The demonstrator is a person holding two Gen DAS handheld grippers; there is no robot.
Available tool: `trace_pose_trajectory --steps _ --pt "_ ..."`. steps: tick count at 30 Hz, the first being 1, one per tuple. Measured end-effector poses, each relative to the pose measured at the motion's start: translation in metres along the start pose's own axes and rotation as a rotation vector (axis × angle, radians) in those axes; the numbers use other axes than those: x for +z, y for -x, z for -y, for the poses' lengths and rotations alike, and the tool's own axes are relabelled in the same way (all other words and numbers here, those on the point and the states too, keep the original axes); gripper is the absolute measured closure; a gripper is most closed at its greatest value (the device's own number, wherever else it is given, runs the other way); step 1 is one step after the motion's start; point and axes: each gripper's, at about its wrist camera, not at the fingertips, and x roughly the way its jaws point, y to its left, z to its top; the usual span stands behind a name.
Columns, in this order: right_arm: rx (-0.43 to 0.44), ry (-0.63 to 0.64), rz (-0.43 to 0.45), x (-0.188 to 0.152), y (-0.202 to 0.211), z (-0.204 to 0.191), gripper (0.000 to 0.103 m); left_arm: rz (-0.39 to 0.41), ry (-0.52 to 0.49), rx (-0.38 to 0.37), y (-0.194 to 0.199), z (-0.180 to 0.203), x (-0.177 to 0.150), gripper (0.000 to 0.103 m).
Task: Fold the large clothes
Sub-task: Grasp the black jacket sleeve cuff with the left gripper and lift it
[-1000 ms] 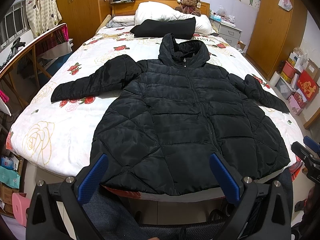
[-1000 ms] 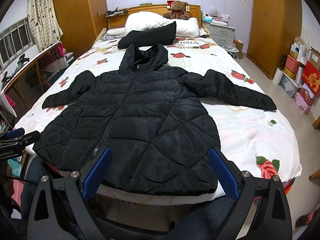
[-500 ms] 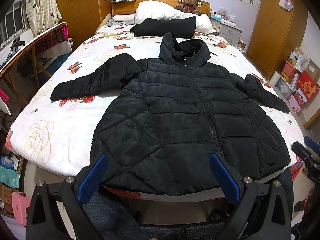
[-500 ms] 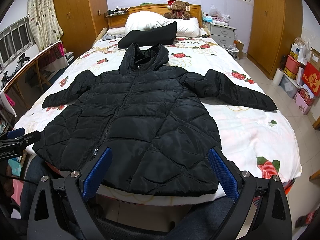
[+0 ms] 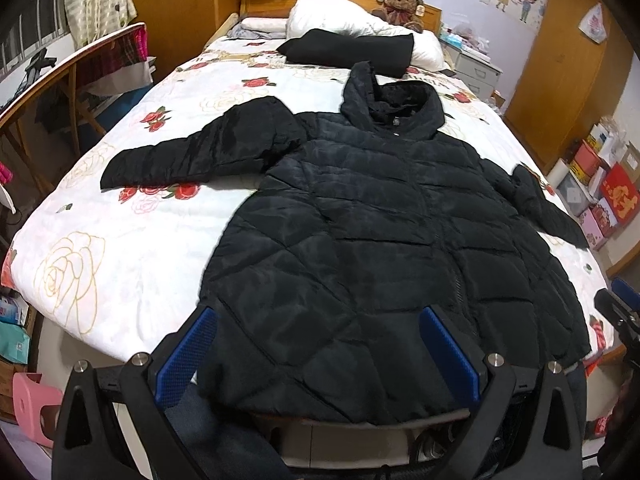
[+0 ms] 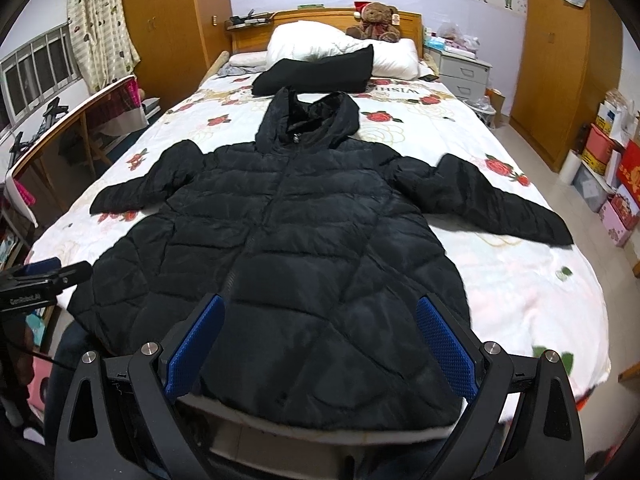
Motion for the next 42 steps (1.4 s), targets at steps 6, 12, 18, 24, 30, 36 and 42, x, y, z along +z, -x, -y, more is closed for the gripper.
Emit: trace_pose_trajectory --steps 6,12,18,24,30,36,42 --pt "0.032 0.031 -0.017 0.027 -0.03 -0.014 0.006 -0.013 0.05 0.023 -0.029 -0.035 0.022 0.001" --pt "0.057 0.089 -0.05 0.052 -0.067 -0.036 0.006 -0.018 0.151 0.045 -0.066 -0.089 0.051 0.001" --pt "0.05 0.143 -0.074 0.074 -0.11 -0.058 0.006 -0.028 0.217 0.101 -0.106 -0.138 0.076 0.001" --pt "0.063 0.163 -0.094 0.089 -0.145 -0.074 0.006 -0.048 0.307 0.169 -0.153 -0.196 0.102 0.003" --pt "0.055 0.183 -0.127 0.095 -0.177 -0.083 0.006 -0.061 0.489 0.198 -0.194 -0.266 0.119 0.007" --pt "0.047 0.195 -0.16 0.099 -0.204 -0.089 0.006 -0.053 0.604 0.215 -0.223 -0.311 0.124 0.016" --pt "0.033 0.217 -0.17 0.102 -0.222 -0.095 0.006 0.0 0.652 0.207 -0.24 -0.331 0.133 0.016"
